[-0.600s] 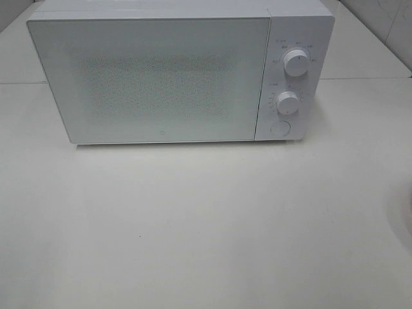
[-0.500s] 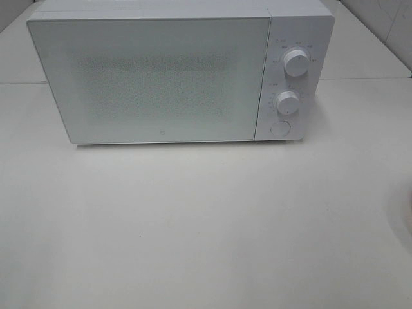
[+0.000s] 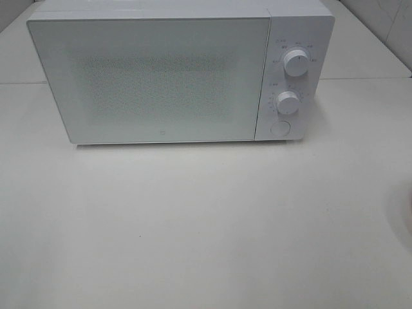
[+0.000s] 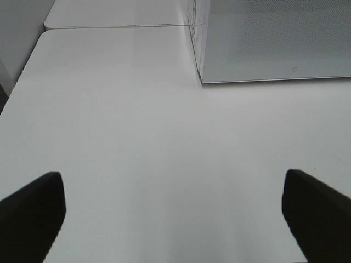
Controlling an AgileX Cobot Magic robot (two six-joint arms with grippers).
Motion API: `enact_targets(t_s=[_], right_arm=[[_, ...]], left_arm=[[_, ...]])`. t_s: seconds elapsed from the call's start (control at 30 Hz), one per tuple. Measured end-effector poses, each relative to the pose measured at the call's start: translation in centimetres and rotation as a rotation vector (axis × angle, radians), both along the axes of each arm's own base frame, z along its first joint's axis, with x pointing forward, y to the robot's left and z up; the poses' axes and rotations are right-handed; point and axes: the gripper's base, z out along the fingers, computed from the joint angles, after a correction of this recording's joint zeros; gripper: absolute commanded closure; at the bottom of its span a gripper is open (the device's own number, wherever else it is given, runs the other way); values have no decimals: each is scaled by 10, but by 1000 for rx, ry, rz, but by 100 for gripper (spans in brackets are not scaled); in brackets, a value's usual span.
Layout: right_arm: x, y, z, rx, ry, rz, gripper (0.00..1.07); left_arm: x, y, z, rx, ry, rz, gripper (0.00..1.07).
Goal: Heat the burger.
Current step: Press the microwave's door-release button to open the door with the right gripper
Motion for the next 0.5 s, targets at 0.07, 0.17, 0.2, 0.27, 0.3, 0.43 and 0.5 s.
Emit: enact_targets(t_s=[0.07, 0.17, 0.2, 0.27, 0.3, 0.43, 0.5], right_arm=[[0, 0, 0, 0, -1, 0, 42], [0, 0, 5, -1, -35, 3, 44], [0, 0, 5, -1, -35, 3, 44], [2, 1, 21, -7, -154, 12, 51], [2, 1, 21, -7, -154, 12, 51], [19, 2, 42, -38, -310, 39, 80], [23, 3, 46, -47, -349, 46, 88]], left_arm=[[0, 0, 0, 0, 0, 0, 2], [0, 0, 0, 0, 0, 0, 2], [0, 0, 0, 0, 0, 0, 2], [0, 0, 0, 0, 0, 0, 2], [0, 0, 0, 0, 0, 0, 2], [0, 0, 0, 0, 0, 0, 2], [0, 0, 0, 0, 0, 0, 2]])
